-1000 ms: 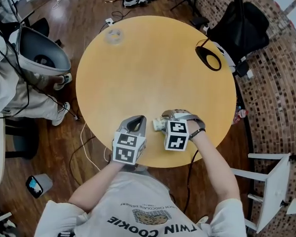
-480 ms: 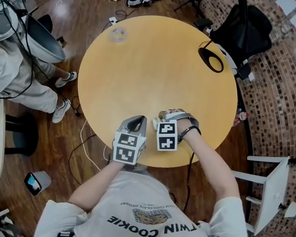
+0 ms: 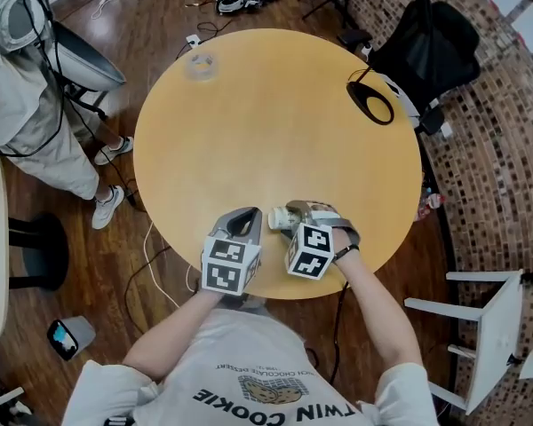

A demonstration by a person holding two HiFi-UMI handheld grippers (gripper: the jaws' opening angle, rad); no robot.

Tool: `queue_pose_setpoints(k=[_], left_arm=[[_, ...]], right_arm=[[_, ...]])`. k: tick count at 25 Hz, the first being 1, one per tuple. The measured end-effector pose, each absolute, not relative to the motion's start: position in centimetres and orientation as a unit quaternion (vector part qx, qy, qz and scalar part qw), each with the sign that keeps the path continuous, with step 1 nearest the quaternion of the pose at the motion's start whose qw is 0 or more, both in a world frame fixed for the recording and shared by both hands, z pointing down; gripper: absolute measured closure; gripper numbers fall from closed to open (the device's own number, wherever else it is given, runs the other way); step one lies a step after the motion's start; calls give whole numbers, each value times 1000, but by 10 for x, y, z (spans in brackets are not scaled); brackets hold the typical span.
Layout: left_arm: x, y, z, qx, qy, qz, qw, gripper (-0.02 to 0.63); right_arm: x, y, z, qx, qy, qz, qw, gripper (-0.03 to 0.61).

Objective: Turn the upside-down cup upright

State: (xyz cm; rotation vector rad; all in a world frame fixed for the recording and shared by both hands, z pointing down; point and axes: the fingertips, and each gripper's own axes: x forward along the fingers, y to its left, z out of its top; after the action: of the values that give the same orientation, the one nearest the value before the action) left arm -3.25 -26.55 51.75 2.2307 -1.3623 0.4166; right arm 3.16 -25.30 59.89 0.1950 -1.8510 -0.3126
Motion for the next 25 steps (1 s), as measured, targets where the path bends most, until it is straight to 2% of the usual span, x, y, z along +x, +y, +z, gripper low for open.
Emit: queue_pose_setpoints(k=[13, 21, 25], left_arm=[[12, -259, 515, 846, -449, 171, 234, 611], [26, -257, 513, 851, -440, 175, 228, 611], [25, -255, 513, 849, -445, 177, 226, 611]], right_arm=[[82, -264, 572, 429, -856, 90, 273, 325], [107, -255, 576, 515, -827, 152, 163, 325], [113, -245, 586, 523, -818, 176, 162, 325]])
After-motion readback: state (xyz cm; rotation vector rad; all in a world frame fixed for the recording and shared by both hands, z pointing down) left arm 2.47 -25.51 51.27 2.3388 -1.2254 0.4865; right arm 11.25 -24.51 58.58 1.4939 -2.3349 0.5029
